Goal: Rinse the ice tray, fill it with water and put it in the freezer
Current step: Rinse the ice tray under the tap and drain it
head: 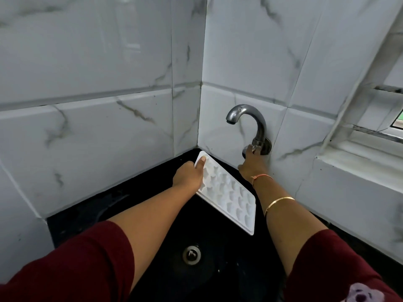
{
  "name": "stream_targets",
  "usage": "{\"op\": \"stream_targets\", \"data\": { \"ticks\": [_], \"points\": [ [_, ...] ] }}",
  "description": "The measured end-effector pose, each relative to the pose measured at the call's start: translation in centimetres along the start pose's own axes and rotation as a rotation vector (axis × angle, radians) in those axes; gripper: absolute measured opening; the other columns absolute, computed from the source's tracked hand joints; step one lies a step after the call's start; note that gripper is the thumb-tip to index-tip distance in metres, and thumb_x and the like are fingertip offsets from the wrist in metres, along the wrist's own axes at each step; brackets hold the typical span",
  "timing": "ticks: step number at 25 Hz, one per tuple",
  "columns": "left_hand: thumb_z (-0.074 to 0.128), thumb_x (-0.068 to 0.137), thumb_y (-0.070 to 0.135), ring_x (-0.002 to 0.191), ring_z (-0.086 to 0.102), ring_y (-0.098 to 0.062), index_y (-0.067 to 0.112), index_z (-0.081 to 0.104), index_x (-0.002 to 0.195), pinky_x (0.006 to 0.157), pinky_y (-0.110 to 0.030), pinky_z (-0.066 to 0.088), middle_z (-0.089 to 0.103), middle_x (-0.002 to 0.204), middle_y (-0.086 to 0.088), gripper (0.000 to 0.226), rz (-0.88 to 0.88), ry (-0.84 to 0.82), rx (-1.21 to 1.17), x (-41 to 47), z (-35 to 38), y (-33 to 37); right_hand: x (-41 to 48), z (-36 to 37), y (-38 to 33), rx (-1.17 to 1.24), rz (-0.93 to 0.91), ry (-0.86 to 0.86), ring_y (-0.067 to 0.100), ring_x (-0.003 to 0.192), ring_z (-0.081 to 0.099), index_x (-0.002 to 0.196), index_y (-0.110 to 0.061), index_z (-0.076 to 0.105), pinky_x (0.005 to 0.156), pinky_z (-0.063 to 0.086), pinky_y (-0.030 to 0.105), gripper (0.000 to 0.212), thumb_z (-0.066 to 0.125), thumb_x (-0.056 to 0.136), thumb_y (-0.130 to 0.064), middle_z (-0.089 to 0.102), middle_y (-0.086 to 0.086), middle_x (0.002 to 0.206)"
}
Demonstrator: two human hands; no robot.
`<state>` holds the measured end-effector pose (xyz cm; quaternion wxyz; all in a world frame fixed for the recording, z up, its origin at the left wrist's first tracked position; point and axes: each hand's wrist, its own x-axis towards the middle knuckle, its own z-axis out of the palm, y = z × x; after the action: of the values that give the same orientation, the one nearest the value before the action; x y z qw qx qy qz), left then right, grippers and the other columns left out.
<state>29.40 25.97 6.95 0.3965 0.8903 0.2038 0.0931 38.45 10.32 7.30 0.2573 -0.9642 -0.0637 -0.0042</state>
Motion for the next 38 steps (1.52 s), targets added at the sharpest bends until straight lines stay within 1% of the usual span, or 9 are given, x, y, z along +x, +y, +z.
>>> {"op": "stream_targets", "data": {
  "ticks": [3, 7, 9, 13, 17, 23, 25, 30, 38],
  "points": [
    [0.027, 0.096, 0.051, 0.101, 0.057, -0.035, 0.013, 0.035, 0.063, 0.072, -0.032, 0.034, 0.062, 0.108, -0.019, 0.051, 0.03, -0.006, 0.012, 0.8, 0.1, 0.6, 1.2, -0.1, 0.1, -0.167, -0.01, 0.032, 0.035, 0.135, 0.036, 0.15, -0.009, 0.01, 0.103, 0.038, 0.036, 0.068, 0.047, 0.093, -0.001, 0.0, 0.017, 0.158],
    [0.027, 0.096, 0.051, 0.101, 0.057, -0.036, 0.01, 0.042, 0.066, 0.073, -0.033, 0.035, 0.062, 0.107, -0.02, 0.053, 0.051, -0.007, 0.005, 1.4, 0.6, 1.1, 1.8, -0.8, 0.3, -0.392, -0.066, 0.125, 0.039, 0.113, 0.056, 0.139, -0.004, 0.032, 0.087, 0.048, 0.039, 0.05, 0.043, 0.091, 0.002, 0.034, 0.021, 0.143],
    [0.026, 0.096, 0.051, 0.101, 0.057, -0.035, 0.014, 0.037, 0.063, 0.072, -0.033, 0.034, 0.062, 0.103, -0.019, 0.051, 0.061, -0.018, 0.001, 1.5, 0.8, 1.2, 2.0, -1.0, 0.2, -0.457, -0.091, 0.137, 0.038, 0.109, 0.058, 0.132, -0.004, 0.04, 0.083, 0.049, 0.039, 0.041, 0.041, 0.091, 0.003, 0.043, 0.021, 0.135],
    [0.025, 0.097, 0.049, 0.1, 0.057, -0.034, 0.016, 0.036, 0.063, 0.071, -0.031, 0.033, 0.059, 0.095, -0.017, 0.048, 0.096, -0.053, -0.01, 1.6, 1.3, 1.3, 2.2, -0.6, 0.5, -0.549, -0.137, 0.16, 0.037, 0.112, 0.057, 0.133, -0.004, 0.037, 0.084, 0.05, 0.039, 0.042, 0.041, 0.092, 0.001, 0.042, 0.02, 0.135],
    [0.023, 0.098, 0.046, 0.103, 0.057, -0.034, 0.001, 0.055, 0.093, 0.077, -0.033, 0.038, 0.062, 0.107, -0.018, 0.056, 0.069, -0.052, -0.019, 1.9, 1.7, 1.4, 2.5, -0.8, 0.9, -0.485, -0.15, 0.133, 0.04, 0.116, 0.053, 0.137, -0.007, 0.035, 0.091, 0.047, 0.041, 0.048, 0.041, 0.091, 0.002, 0.039, 0.018, 0.139],
    [0.025, 0.098, 0.047, 0.082, 0.05, -0.024, 0.016, 0.04, 0.063, 0.071, -0.029, 0.034, 0.051, 0.077, -0.002, 0.049, 0.058, -0.109, -0.094, 2.2, 2.4, 2.0, 2.3, -0.5, 2.6, -0.298, -0.134, 0.029, 0.044, 0.129, 0.036, 0.149, -0.022, 0.016, 0.107, 0.033, 0.045, 0.069, 0.041, 0.089, 0.003, 0.009, 0.004, 0.159],
    [0.026, 0.097, 0.048, 0.077, 0.048, -0.022, 0.016, 0.038, 0.061, 0.069, -0.029, 0.033, 0.046, 0.069, 0.001, 0.049, 0.038, -0.103, -0.133, 2.3, 2.6, 2.1, 2.9, -0.4, 2.9, -0.287, -0.141, 0.023, 0.043, 0.129, 0.038, 0.147, -0.022, 0.021, 0.106, 0.035, 0.044, 0.066, 0.043, 0.089, 0.002, 0.011, 0.005, 0.158],
    [0.027, 0.097, 0.049, 0.07, 0.046, -0.019, 0.016, 0.036, 0.06, 0.06, -0.029, 0.03, 0.045, 0.065, 0.003, 0.05, 0.054, -0.075, -0.135, 2.6, 2.6, 2.7, 3.7, -0.8, 2.2, -0.361, -0.17, 0.083, 0.04, 0.116, 0.052, 0.137, -0.015, 0.036, 0.092, 0.045, 0.041, 0.051, 0.041, 0.09, 0.002, 0.036, 0.009, 0.143],
    [0.027, 0.097, 0.048, 0.074, 0.047, -0.021, 0.016, 0.038, 0.061, 0.064, -0.029, 0.031, 0.045, 0.066, 0.003, 0.05, 0.051, -0.087, -0.162, 2.9, 2.9, 2.8, 4.1, -0.8, 1.9, -0.445, -0.176, 0.062, 0.04, 0.122, 0.047, 0.14, -0.012, 0.034, 0.098, 0.044, 0.042, 0.052, 0.039, 0.091, 0.002, 0.035, 0.013, 0.144]
  ]
}}
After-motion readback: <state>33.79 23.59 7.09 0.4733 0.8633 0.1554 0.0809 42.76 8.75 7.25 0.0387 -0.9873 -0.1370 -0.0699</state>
